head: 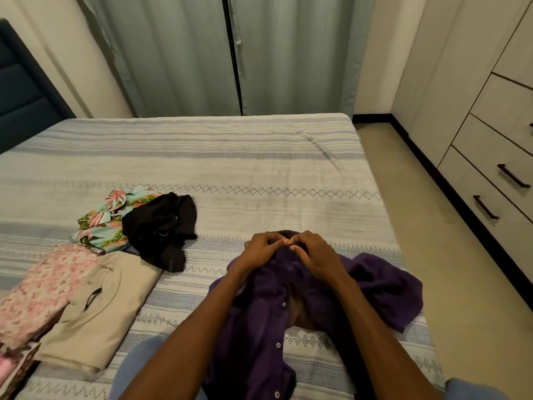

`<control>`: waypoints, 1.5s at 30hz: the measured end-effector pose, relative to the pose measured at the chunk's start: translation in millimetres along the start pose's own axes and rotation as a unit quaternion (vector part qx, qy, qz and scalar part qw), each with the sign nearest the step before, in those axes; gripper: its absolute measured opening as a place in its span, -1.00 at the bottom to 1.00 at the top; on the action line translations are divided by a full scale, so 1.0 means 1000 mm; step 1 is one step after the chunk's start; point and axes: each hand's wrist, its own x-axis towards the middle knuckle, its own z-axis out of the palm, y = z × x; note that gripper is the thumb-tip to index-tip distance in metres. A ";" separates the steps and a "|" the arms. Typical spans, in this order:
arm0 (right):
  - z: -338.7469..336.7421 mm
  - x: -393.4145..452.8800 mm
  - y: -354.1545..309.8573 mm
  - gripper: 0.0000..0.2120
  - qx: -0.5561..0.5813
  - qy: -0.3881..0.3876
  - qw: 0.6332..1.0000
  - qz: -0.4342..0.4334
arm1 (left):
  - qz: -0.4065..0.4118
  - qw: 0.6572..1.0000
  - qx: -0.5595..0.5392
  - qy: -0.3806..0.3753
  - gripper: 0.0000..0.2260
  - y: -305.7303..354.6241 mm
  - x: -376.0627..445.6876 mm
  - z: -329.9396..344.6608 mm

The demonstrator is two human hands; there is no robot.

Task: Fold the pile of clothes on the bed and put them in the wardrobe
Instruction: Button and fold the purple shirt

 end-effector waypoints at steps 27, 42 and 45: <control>-0.009 0.005 -0.009 -0.85 0.002 -0.005 1.000 0.028 | 0.043 0.996 -0.075 0.019 -0.92 -0.006 -0.013 0.002; -0.036 0.017 -0.009 -0.94 0.028 -0.143 0.984 0.105 | 0.066 0.995 -0.043 -0.054 -0.91 0.003 -0.010 0.005; -0.036 0.022 -0.009 -0.97 0.099 -0.152 0.972 0.150 | 0.064 0.995 -0.041 -0.059 -0.85 0.005 -0.007 0.005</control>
